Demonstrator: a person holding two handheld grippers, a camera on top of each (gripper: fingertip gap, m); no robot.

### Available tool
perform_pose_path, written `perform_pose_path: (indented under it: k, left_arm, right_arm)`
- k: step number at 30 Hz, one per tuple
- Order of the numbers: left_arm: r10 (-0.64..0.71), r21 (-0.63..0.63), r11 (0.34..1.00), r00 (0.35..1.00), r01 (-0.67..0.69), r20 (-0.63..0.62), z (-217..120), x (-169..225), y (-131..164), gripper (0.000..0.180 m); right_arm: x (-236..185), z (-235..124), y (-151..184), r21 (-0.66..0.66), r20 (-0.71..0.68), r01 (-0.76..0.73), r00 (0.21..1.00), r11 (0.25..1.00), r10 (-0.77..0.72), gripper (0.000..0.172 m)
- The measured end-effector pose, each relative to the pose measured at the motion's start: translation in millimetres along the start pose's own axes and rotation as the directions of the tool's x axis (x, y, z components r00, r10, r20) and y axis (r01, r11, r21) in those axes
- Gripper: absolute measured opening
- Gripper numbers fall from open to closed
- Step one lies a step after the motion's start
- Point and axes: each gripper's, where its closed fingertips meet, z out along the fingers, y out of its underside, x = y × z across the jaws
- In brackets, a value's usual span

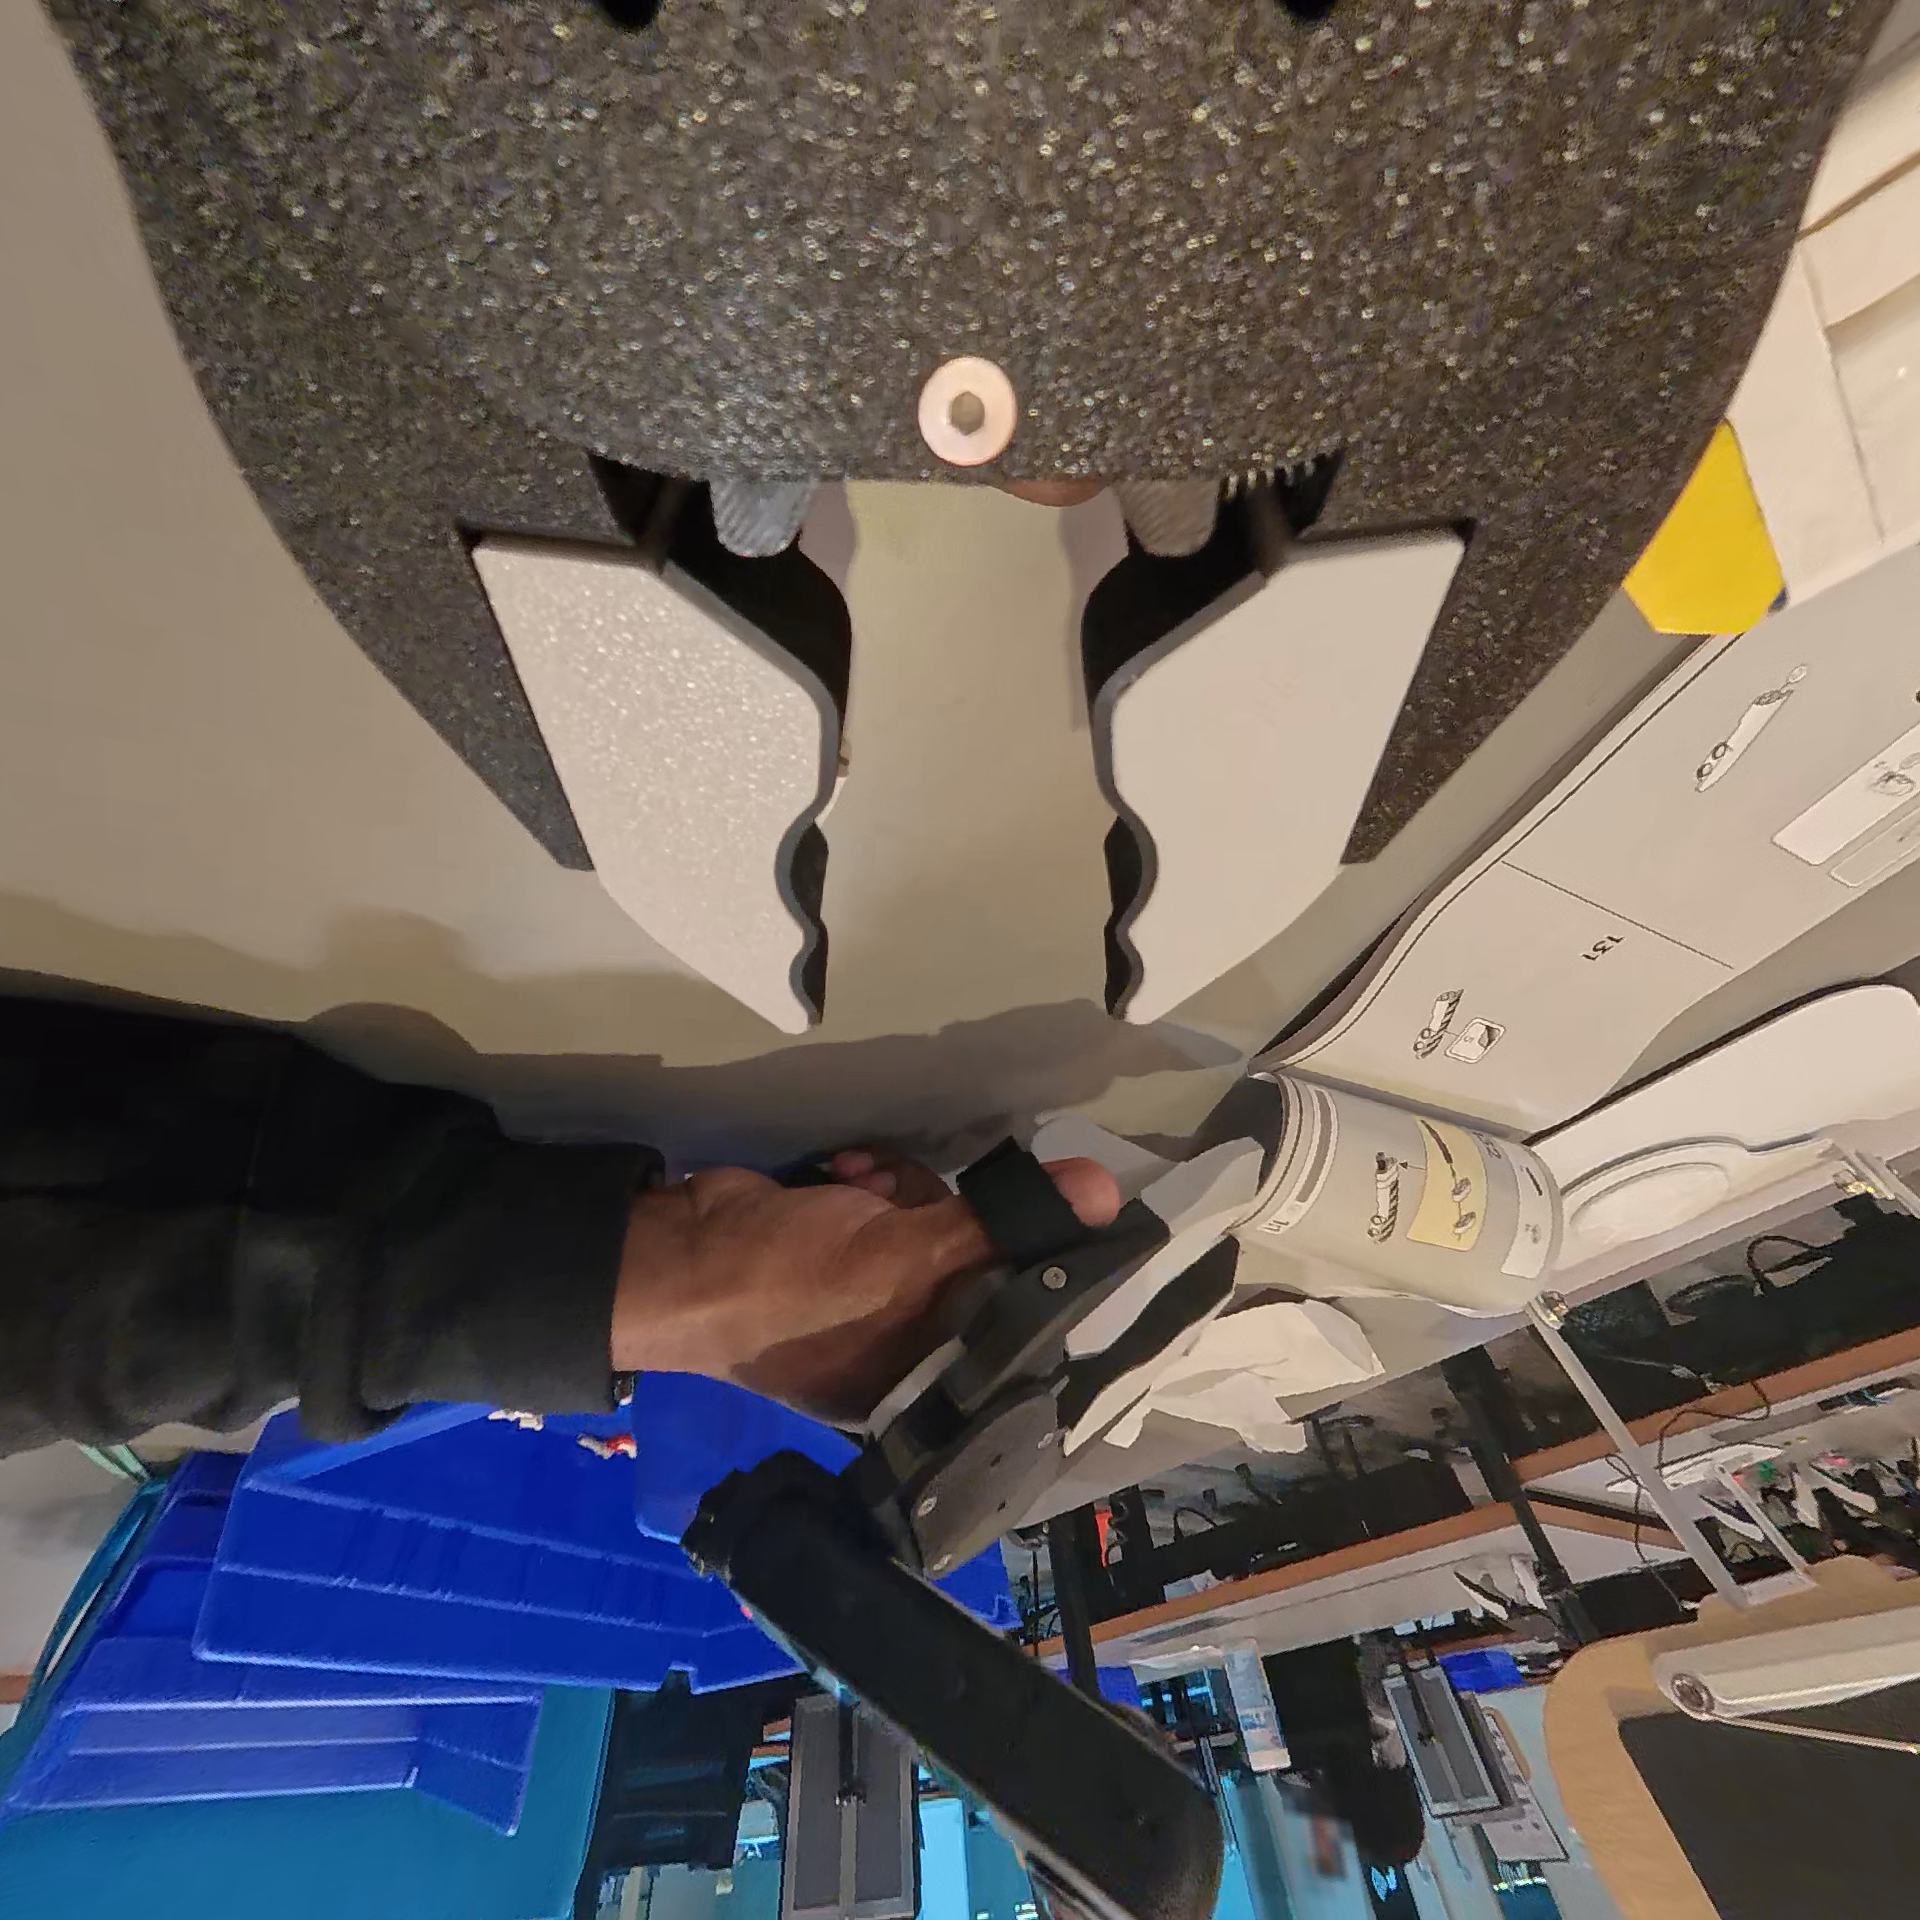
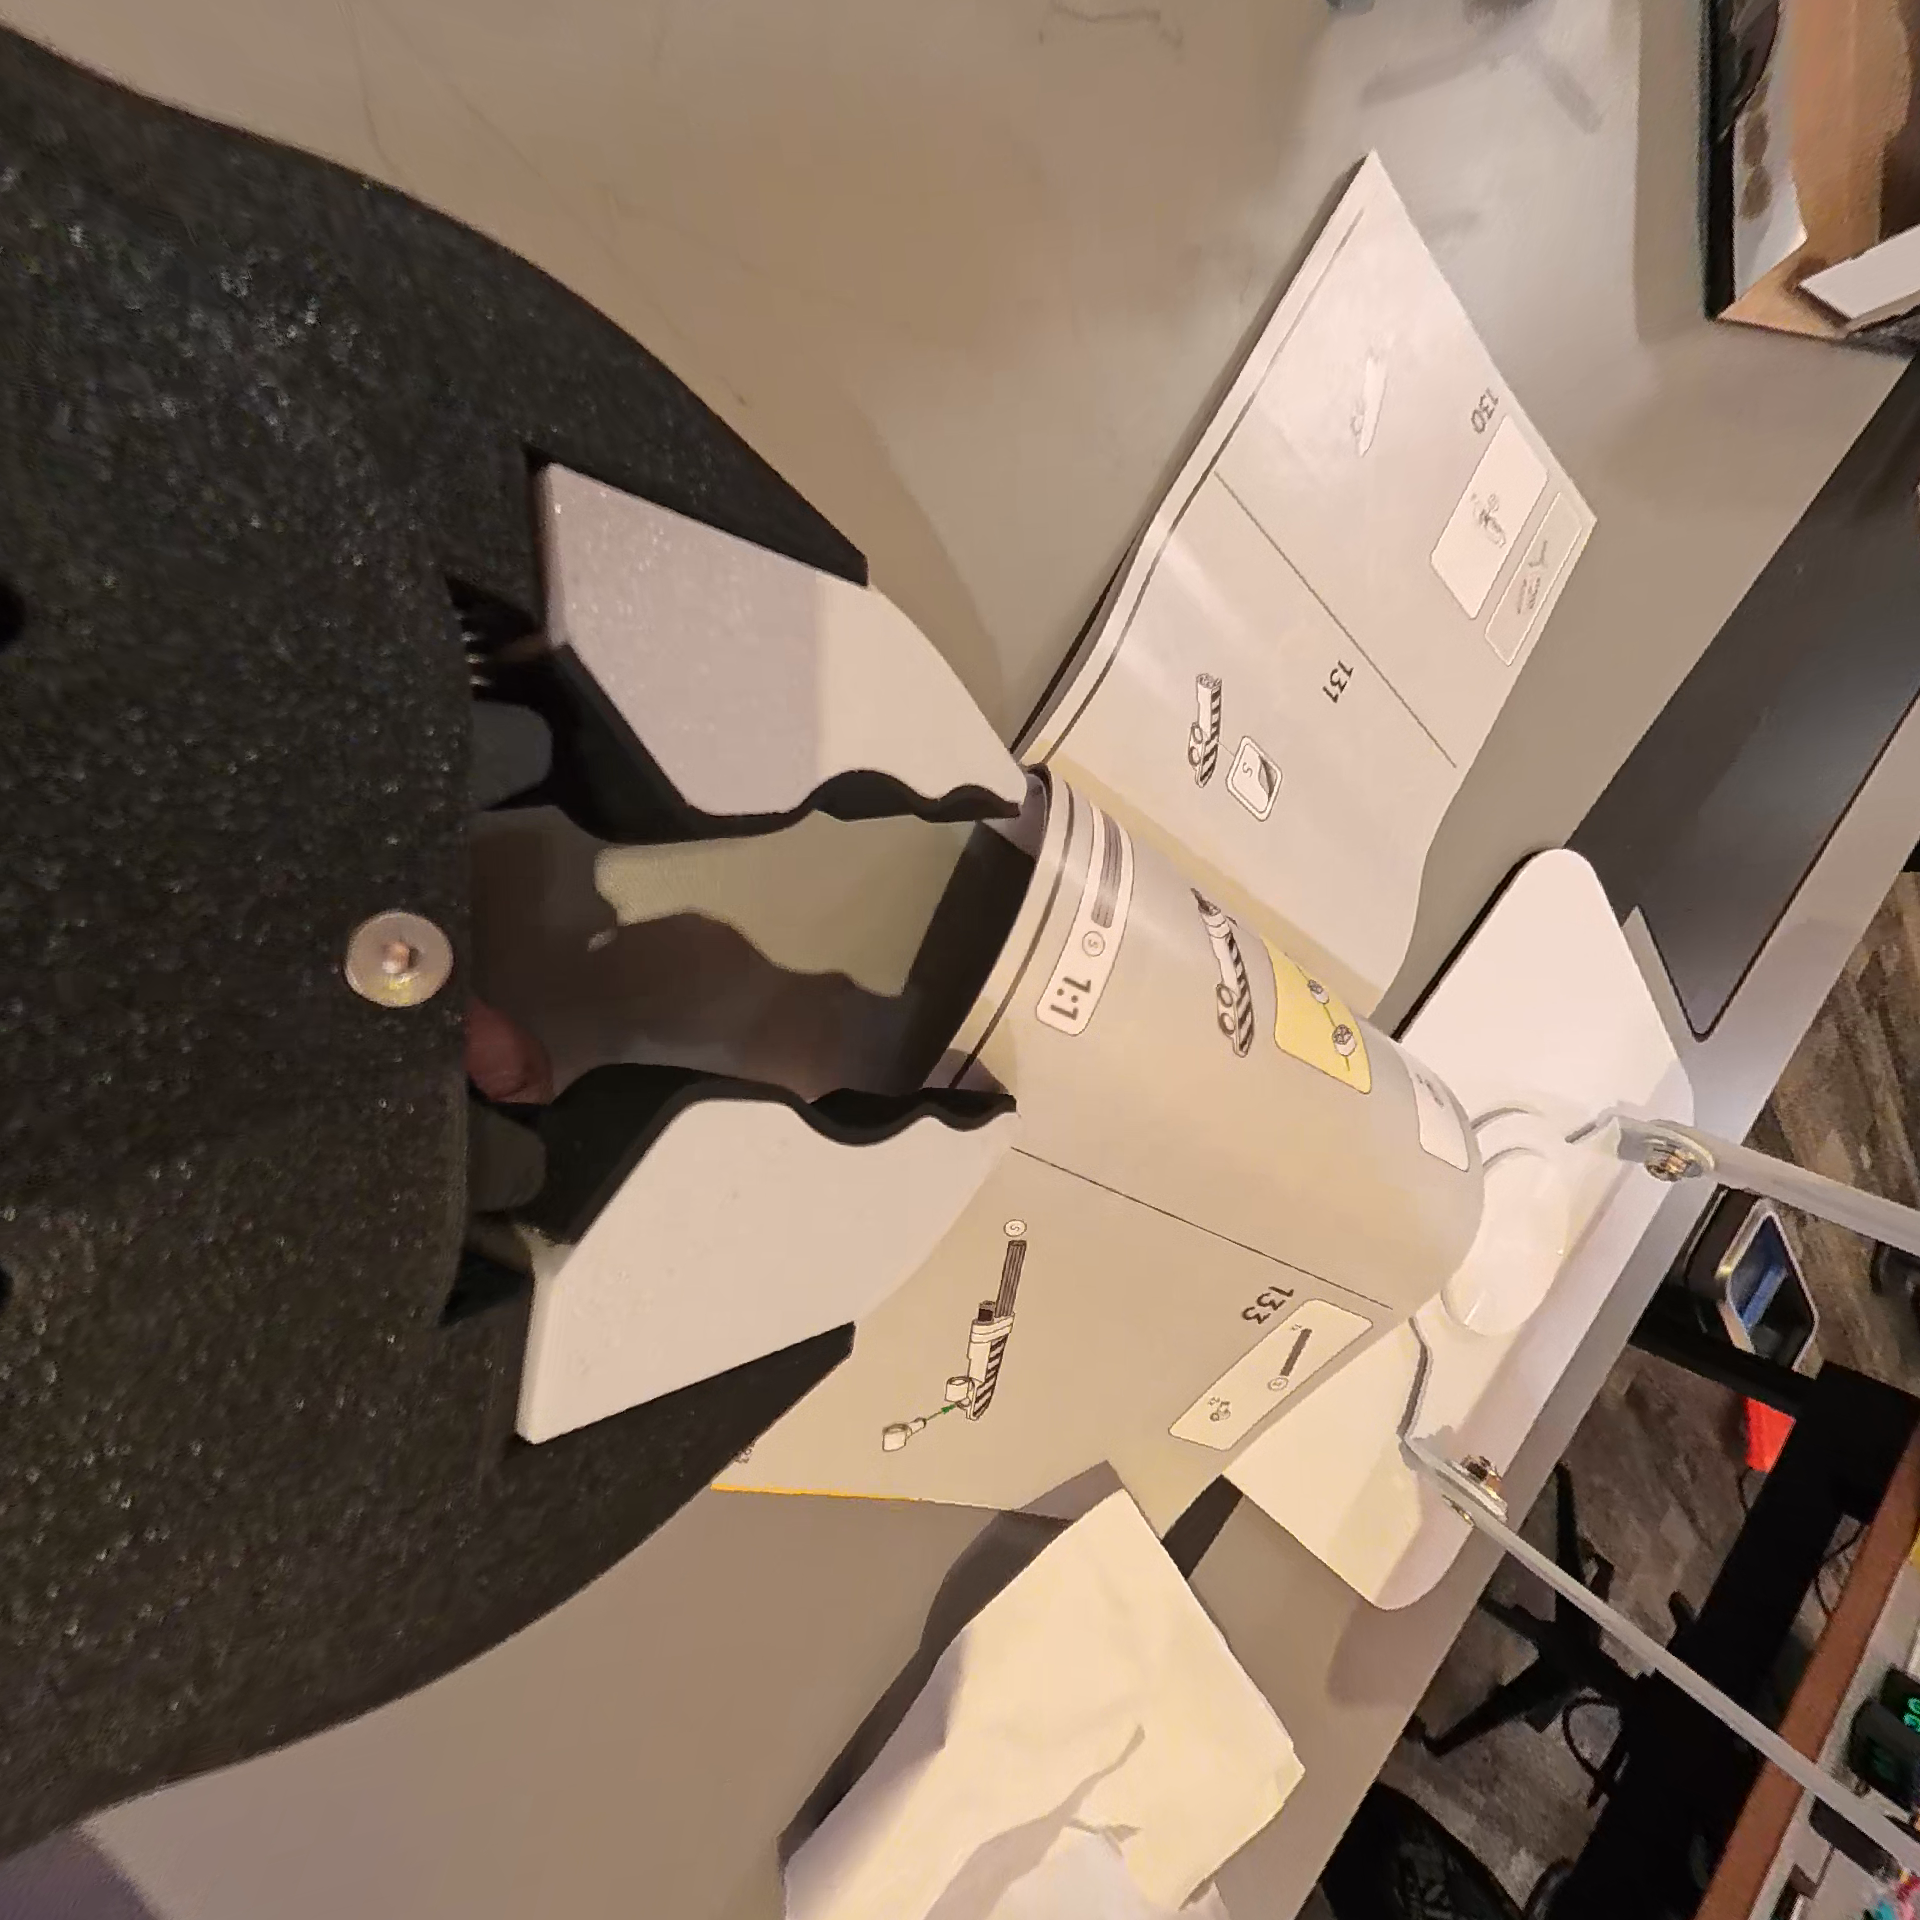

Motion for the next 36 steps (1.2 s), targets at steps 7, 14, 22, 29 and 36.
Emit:
perform_pose_path:
  k: [7, 14, 22, 29, 36]
  left_arm:
    - [0.003, -0.049, 0.999, 1.000, -0.005, -0.024, 1.2, 2.8, 6.7, 0.050]
    - [-0.034, -0.143, 0.990, 0.992, 0.015, -0.125, 2.7, 12.5, 19.0, 0.045]
    - [0.023, -0.245, 0.965, 0.959, -0.095, -0.282, -7.7, 31.2, 38.3, 0.041]
    - [0.081, -0.338, 0.921, 0.942, -0.196, -0.325, -10.2, 40.4, 56.2, 0.041]
    - [0.119, -0.358, 0.903, 0.938, -0.239, -0.327, -11.6, 42.4, 61.8, 0.032]
  right_arm:
    - [-2.5, -2.0, -1.1, 0.013, 0.002, 0.021, 1.000, 1.000, -0.021, 0.050]
    - [-17.1, -19.2, 0.4, 0.052, 0.041, 0.028, 0.999, 0.998, -0.030, 0.052]
    - [-76.1, -63.7, 23.3, 0.077, 0.277, 0.128, 0.950, 0.989, -0.144, 0.045]
    - [-92.9, -75.1, 33.8, 0.057, 0.415, 0.146, 0.896, 0.988, -0.156, 0.043]
    - [-104.3, -79.3, 41.0, 0.039, 0.497, 0.184, 0.849, 0.982, -0.179, 0.043]
